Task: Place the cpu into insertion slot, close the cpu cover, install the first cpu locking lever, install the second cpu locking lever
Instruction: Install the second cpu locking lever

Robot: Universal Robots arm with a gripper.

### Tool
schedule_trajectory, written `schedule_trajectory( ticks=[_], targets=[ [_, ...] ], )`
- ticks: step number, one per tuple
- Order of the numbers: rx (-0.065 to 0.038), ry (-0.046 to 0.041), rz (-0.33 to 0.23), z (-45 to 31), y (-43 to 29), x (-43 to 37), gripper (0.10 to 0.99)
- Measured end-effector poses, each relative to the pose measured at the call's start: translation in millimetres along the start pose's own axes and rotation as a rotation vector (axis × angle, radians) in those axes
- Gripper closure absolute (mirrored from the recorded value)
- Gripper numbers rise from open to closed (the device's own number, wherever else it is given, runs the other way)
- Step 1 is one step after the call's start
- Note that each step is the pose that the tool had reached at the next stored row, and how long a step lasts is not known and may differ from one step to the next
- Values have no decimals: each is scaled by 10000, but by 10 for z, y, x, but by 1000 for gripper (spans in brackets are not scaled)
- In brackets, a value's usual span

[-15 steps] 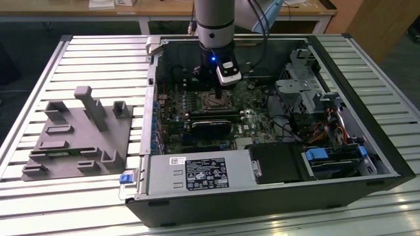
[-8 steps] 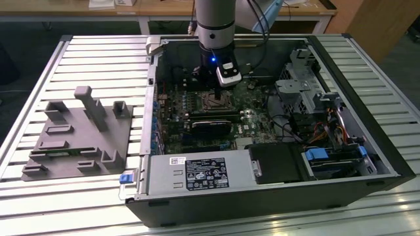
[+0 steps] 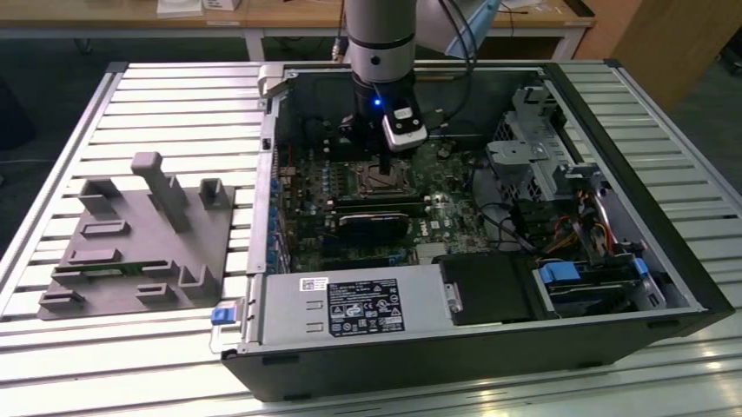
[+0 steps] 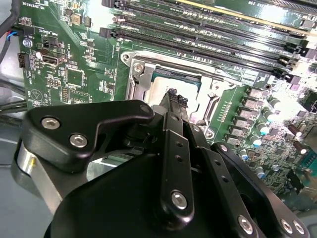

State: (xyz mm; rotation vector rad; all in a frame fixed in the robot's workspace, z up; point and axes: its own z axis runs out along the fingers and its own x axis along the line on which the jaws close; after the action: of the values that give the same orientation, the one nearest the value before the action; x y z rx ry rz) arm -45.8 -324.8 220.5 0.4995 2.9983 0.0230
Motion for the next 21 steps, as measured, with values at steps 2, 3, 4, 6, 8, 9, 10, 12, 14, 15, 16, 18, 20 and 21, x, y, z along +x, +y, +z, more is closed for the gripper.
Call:
schedule_trajectory(
  ticks=[2,3,4,6,8,9,10,12,14,15,16,18,20,21],
  targets=[
    [0,0,-1,-13,1,-1,980],
    [1,0,-1,-24,1,-2,980],
    [0,0,0,-36,1,-4,980],
    [0,0,-1,-64,2,-6,980],
    [0,0,0,-92,3,-9,980],
    [0,0,0,-107,3,-11,980],
    [0,0,-1,-122,4,-12,980],
    [0,0,0,-154,5,-15,980],
    [0,0,0,-188,6,-19,980],
    [0,0,-1,-204,7,-20,980],
    [-1,0,-1,-218,7,-21,980],
    [-2,0,-1,-226,8,-22,980],
    [-3,-1,-1,-226,7,-23,980],
    [3,0,-3,-227,4,-24,980]
  ],
)
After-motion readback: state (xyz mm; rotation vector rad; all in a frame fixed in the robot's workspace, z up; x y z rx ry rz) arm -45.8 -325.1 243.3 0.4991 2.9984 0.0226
